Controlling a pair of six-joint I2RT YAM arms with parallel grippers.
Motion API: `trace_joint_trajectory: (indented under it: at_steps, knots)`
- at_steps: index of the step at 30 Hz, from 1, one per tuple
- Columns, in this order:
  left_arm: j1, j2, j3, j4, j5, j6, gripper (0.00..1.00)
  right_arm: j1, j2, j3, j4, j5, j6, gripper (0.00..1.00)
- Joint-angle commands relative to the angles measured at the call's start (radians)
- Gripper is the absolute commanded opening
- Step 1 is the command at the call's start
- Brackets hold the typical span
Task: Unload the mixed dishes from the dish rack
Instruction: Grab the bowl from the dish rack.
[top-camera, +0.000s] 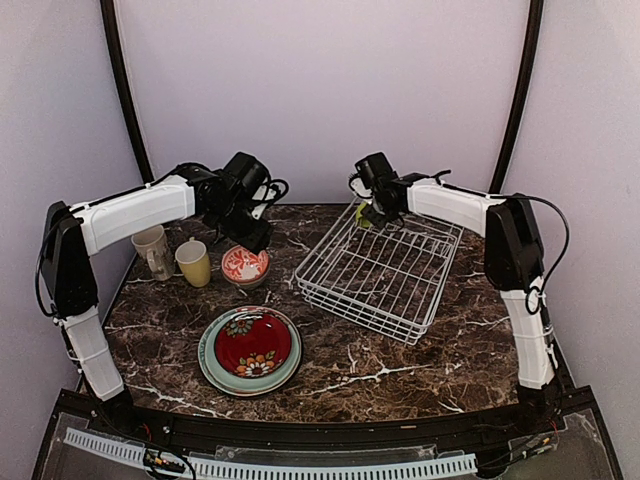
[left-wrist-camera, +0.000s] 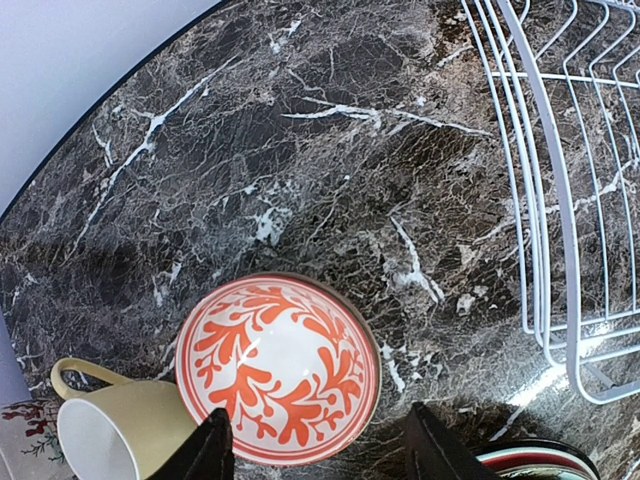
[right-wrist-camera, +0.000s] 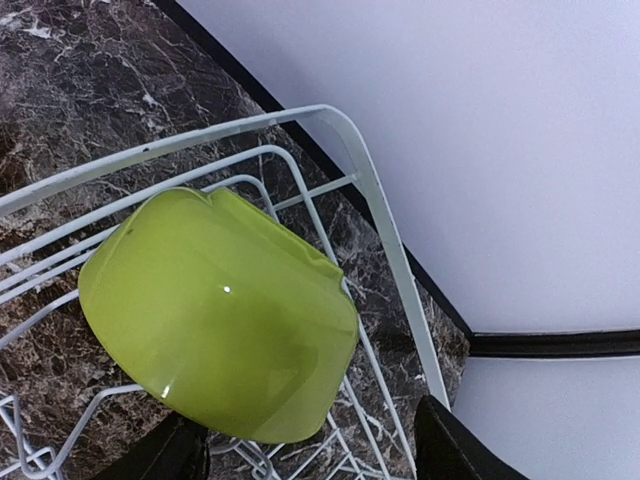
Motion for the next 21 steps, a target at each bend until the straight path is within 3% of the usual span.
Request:
trace_joint_trajectory:
  at_steps: [1, 9, 21]
  knots:
    - [-0.001, -0.018, -0.018, 0.003, 0.0, 0.004, 0.57, -0.012, -0.044, -0.127, 0.221, -0.015, -0.095, 0.65]
    - [-0.001, -0.009, -0.023, 0.007, -0.009, 0.006, 0.57, -0.034, -0.128, -0.347, 0.541, -0.153, -0.269, 0.56]
    - [-0.001, 0.004, -0.031, 0.017, -0.023, 0.011, 0.57, -0.049, -0.089, -0.39, 0.715, -0.213, -0.453, 0.37]
